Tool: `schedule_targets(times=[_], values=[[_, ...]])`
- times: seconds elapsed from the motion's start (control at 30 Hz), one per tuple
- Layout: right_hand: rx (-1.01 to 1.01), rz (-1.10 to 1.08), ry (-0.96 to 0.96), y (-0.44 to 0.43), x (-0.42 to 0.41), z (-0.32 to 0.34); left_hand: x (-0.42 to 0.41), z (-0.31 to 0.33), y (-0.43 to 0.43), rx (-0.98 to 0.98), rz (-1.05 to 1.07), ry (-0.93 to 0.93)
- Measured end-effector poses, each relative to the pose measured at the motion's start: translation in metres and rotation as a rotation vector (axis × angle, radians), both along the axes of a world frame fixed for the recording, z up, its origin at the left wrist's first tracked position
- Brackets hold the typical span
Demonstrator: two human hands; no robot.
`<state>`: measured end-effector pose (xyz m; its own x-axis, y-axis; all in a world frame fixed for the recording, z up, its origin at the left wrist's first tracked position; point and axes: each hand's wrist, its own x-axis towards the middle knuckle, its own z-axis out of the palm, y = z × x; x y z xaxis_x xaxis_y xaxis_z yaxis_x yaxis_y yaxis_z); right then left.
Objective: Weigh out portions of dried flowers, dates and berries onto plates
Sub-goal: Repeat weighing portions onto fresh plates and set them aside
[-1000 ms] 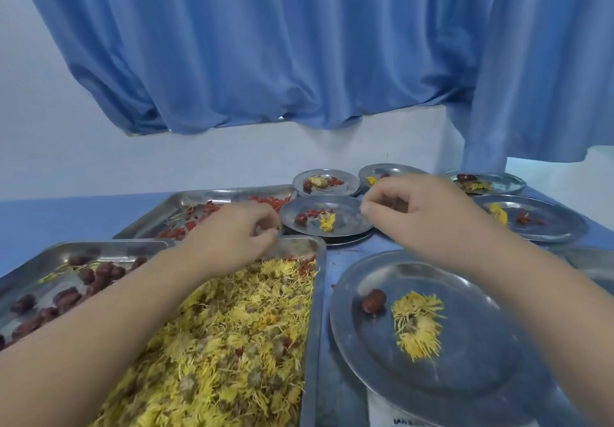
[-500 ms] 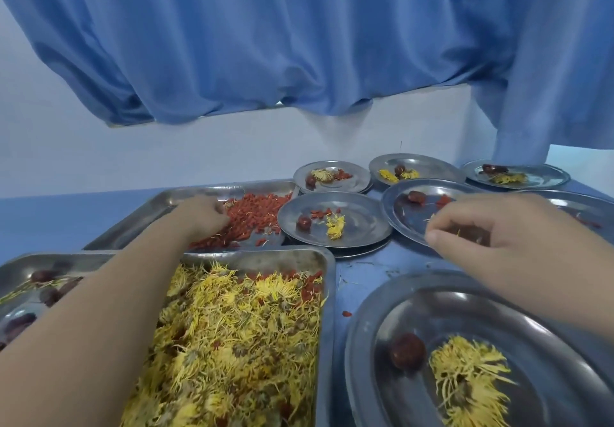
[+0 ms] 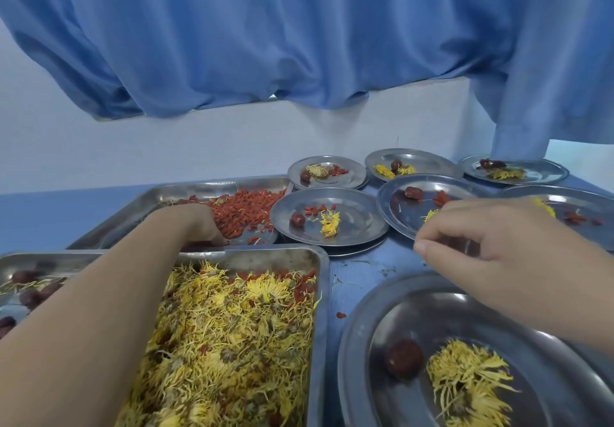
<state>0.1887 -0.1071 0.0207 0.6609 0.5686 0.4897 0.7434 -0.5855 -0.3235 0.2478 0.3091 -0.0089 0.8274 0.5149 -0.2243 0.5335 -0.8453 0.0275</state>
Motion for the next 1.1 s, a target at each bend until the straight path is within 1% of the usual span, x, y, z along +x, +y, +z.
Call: schedule_targets(times=[0.13,0.33,0.43,0.47,0.57,0.6,0.7,0.73,0.83,0.93,1.1], values=[[-0.022,0.014,0.003,0.001,-0.002,0.001,-0.001,0.004,-0.003,-0.06,0.005,0.082],[-0.025,0.019,0.017,0.003,-0.004,0.003,0.002,0.006,-0.005,-0.148,-0.02,0.03],[-0.043,0.025,0.022,0.003,-0.004,0.004,0.004,0.006,-0.008,-0.17,0.035,0.012],[-0.052,0.027,0.021,0.003,-0.004,0.004,0.004,0.006,-0.01,-0.142,0.053,0.012],[-0.076,0.03,0.013,0.004,-0.005,0.003,0.002,0.004,-0.016,0.045,0.02,0.055],[-0.079,0.03,0.012,0.004,-0.005,0.003,0.002,0.004,-0.017,0.066,0.012,0.061],[-0.082,0.033,0.007,0.003,-0.004,0.003,0.005,0.005,-0.018,-0.016,-0.002,0.065],[-0.075,0.035,0.005,0.003,-0.003,0.003,0.005,0.006,-0.019,-0.045,0.0,0.056],[-0.037,0.042,0.021,0.003,-0.004,0.004,0.005,0.006,-0.018,-0.038,-0.015,0.035],[-0.063,0.033,0.005,0.003,-0.004,0.005,0.004,0.008,-0.019,-0.054,-0.053,0.007],[-0.051,0.033,-0.017,0.002,-0.004,0.007,0.002,0.015,-0.019,-0.091,-0.085,-0.145]])
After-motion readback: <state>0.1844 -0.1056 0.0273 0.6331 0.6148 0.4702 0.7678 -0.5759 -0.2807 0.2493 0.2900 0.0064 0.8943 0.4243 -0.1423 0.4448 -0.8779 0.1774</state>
